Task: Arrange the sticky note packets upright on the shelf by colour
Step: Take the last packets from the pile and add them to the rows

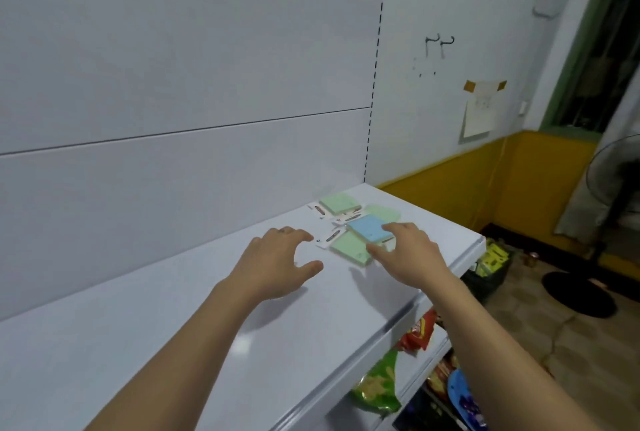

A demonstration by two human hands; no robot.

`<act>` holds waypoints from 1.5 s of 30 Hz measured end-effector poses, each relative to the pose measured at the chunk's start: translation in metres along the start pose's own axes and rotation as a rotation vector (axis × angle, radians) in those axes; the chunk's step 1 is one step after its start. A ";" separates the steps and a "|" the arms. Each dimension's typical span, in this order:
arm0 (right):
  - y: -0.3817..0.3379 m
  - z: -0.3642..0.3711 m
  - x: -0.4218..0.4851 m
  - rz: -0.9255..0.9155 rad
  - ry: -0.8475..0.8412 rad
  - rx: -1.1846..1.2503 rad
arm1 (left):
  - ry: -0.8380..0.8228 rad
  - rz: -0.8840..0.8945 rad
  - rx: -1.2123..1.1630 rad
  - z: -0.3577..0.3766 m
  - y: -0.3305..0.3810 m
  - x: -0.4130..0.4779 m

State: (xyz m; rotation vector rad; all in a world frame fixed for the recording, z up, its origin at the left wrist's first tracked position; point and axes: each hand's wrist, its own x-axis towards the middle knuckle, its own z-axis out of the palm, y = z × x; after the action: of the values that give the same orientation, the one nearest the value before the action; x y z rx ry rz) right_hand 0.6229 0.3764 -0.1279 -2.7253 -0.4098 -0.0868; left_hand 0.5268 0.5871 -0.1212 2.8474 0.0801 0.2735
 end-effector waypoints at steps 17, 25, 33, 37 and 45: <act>0.046 0.056 0.075 -0.052 0.109 0.156 | -0.042 -0.304 0.256 0.095 0.072 0.061; 0.062 0.054 0.072 -0.004 0.166 0.632 | 0.030 -0.371 0.243 0.095 0.083 0.056; 0.075 0.052 0.070 0.018 0.135 0.824 | 0.094 -0.288 0.130 0.099 0.062 0.051; 0.071 0.052 0.069 0.022 0.134 0.808 | 0.114 -0.287 0.151 0.089 0.044 0.047; 0.075 0.056 0.070 0.059 0.211 0.843 | 0.119 -0.442 0.083 0.077 0.038 0.043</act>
State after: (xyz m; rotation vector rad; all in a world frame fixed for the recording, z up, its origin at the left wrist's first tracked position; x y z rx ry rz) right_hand 0.7125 0.3502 -0.1985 -1.8727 -0.2276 -0.1448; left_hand 0.5847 0.5329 -0.1753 2.7933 0.7472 0.3468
